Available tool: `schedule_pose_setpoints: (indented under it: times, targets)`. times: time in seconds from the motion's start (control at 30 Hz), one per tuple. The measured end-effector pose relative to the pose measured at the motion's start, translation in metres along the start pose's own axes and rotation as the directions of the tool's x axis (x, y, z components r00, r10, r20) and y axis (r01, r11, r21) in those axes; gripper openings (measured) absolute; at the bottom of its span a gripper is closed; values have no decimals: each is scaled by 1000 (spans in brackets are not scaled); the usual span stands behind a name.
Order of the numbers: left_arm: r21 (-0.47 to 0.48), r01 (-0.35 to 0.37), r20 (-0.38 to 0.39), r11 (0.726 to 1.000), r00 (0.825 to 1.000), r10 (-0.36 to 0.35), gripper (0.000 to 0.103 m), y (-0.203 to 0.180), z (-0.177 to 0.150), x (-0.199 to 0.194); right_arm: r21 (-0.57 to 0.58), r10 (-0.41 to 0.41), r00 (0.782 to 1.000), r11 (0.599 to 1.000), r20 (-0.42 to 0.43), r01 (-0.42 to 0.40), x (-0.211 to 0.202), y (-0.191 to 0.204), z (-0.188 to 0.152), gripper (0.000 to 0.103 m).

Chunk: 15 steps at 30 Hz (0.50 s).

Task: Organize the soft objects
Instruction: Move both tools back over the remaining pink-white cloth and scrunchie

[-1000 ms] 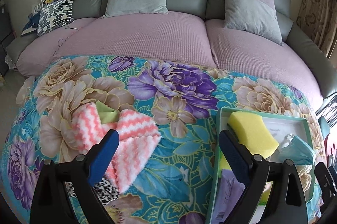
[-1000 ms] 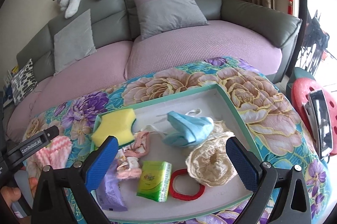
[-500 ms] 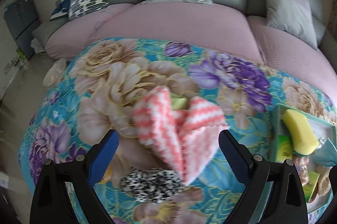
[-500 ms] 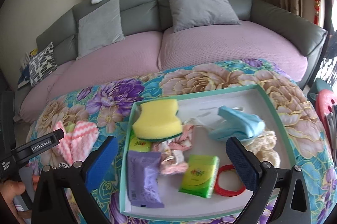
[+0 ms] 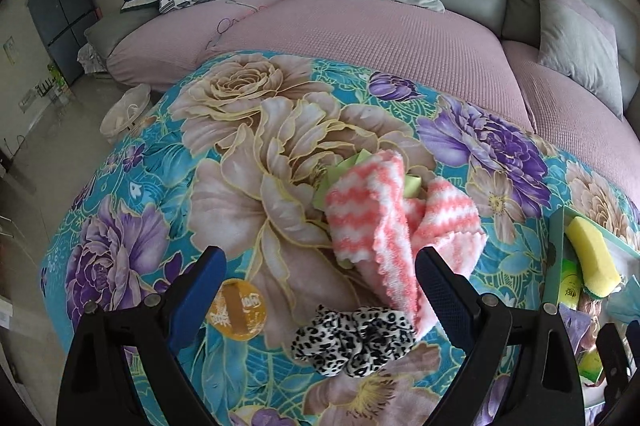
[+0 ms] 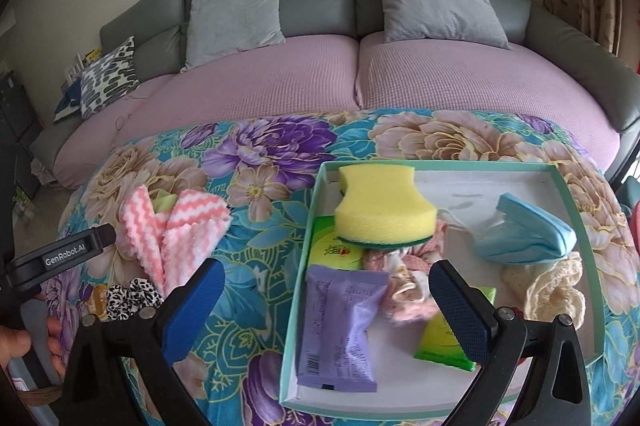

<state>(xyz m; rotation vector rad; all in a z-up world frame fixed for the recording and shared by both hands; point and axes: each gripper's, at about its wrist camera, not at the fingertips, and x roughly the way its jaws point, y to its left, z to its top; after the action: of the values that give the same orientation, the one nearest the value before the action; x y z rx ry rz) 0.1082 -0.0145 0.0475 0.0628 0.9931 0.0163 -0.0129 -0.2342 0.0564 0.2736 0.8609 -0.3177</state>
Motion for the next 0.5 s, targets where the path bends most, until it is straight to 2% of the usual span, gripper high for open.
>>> schedule_pose_setpoints:
  times: [0.27, 0.5]
  targets:
    - [-49, -60, -19, 997, 998, 59, 96, 29, -3, 7, -21, 36, 999, 999, -23, -37, 16, 25, -4, 103]
    - [-89, -81, -32, 993, 996, 78, 96, 54, -6, 10, -105, 105, 994, 988, -41, -109, 26, 68, -12, 103]
